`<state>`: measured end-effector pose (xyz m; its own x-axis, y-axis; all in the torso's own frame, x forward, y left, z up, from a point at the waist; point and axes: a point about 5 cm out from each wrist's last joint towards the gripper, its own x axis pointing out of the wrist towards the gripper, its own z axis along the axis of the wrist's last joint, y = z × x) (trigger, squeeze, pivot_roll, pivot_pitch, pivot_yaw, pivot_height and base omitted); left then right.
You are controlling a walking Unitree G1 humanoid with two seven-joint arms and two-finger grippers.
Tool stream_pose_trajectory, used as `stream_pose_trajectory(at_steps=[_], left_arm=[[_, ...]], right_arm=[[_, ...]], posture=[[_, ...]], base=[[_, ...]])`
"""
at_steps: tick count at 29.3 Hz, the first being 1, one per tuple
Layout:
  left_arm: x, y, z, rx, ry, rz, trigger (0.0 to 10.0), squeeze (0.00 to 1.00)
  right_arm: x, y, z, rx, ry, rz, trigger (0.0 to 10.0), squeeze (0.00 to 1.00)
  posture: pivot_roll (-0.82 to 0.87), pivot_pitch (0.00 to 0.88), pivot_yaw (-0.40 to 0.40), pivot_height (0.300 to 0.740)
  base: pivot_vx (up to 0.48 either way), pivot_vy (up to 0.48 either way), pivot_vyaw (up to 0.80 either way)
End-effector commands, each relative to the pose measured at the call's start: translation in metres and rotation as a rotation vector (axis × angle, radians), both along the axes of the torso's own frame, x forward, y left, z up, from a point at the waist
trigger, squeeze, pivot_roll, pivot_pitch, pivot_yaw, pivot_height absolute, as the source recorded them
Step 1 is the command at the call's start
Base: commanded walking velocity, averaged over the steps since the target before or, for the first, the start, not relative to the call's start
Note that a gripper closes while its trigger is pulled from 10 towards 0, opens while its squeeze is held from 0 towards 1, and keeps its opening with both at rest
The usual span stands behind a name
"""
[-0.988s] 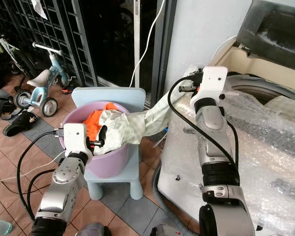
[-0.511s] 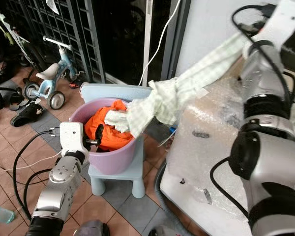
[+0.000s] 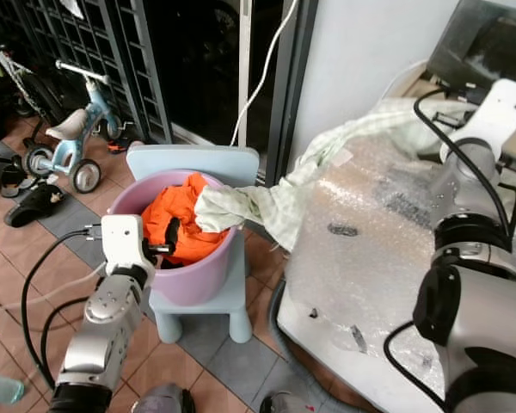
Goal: Clothes washing
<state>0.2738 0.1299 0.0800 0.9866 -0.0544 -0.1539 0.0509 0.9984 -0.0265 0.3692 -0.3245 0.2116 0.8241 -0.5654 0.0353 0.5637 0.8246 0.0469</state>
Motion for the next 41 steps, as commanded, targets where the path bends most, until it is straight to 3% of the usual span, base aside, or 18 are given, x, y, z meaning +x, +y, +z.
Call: stream_pose_trajectory(at_steps=[1, 8, 14, 18, 19, 23, 24, 25, 28, 31, 32, 41], left_arm=[[0.002, -0.003, 0.001, 0.002, -0.002, -0.014, 10.0, 0.0], [0.003, -0.001, 0.0, -0.002, 0.003, -0.008, 10.0, 0.0], [0.002, 0.0, 0.002, -0.021, -0.01, -0.002, 10.0, 0.0], [0.003, 0.001, 0.003, -0.006, -0.012, 0.002, 10.0, 0.0], [0.004, 0.002, 0.003, -0.004, -0.011, 0.006, 10.0, 0.0], [0.005, 0.003, 0.005, -0.001, -0.009, 0.013, 10.0, 0.0], [0.004, 0.004, 0.006, 0.001, -0.005, 0.018, 10.0, 0.0], [0.004, 0.004, 0.006, 0.001, -0.005, 0.018, 10.0, 0.0], [-0.001, 0.009, 0.006, 0.026, 0.008, 0.034, 10.0, 0.0], [-0.004, 0.011, 0.005, 0.033, 0.015, 0.041, 10.0, 0.0], [-0.005, 0.012, 0.004, 0.029, 0.021, 0.046, 10.0, 0.0], [-0.003, 0.008, 0.003, 0.019, 0.038, 0.038, 10.0, 0.0]], right_arm=[[-0.008, -0.02, 0.02, -0.014, -0.062, -0.1, 10.0, 0.0], [-0.018, -0.038, 0.023, -0.024, -0.044, -0.197, 10.0, 0.0], [-0.018, -0.034, 0.009, -0.006, -0.014, -0.164, 10.0, 0.0], [-0.008, -0.012, -0.007, 0.023, 0.019, 0.004, 10.0, 0.0], [-0.002, 0.001, -0.014, 0.037, 0.044, 0.097, 10.0, 0.0], [0.004, 0.018, -0.024, 0.036, 0.085, 0.227, 10.0, 0.0], [0.006, 0.029, -0.028, 0.017, 0.1, 0.314, 10.0, 0.0], [0.006, 0.029, -0.028, 0.017, 0.1, 0.314, 10.0, 0.0], [0.01, 0.053, -0.033, -0.069, 0.122, 0.513, 10.0, 0.0], [0.012, 0.068, -0.031, -0.094, 0.113, 0.628, 10.0, 0.0], [0.014, 0.079, -0.026, -0.135, 0.085, 0.698, 10.0, 1.0], [0.016, 0.123, 0.006, -0.257, -0.043, 0.966, 10.0, 1.0]], posture=[[0.0, 0.0, -0.018, 0.74], [0.0, 0.0, -0.02, 0.74], [0.01, 0.0, -0.017, 0.74], [0.01, 0.0, -0.012, 0.74], [0.01, 0.0, -0.009, 0.74], [0.01, 0.0, -0.008, 0.74], [0.01, 0.0, -0.008, 0.74], [0.01, 0.0, -0.008, 0.74], [0.02, 0.0, -0.012, 0.74], [0.02, 0.0, -0.014, 0.74], [0.02, 0.0, -0.014, 0.74], [0.01, 0.0, -0.007, 0.74]], base=[[0.274, -0.326, -0.8], [0.181, -0.306, -0.8], [0.0, -0.142, -0.8], [0.0, 0.0, -0.13], [0.0, 0.0, 0.0], [0.0, 0.0, 0.0], [0.0, 0.0, 0.0], [0.0, 0.0, 0.0], [0.0, 0.0, 0.0], [0.0, 0.0, 0.0], [0.0, 0.0, 0.0], [0.0, 0.0, 0.0]])
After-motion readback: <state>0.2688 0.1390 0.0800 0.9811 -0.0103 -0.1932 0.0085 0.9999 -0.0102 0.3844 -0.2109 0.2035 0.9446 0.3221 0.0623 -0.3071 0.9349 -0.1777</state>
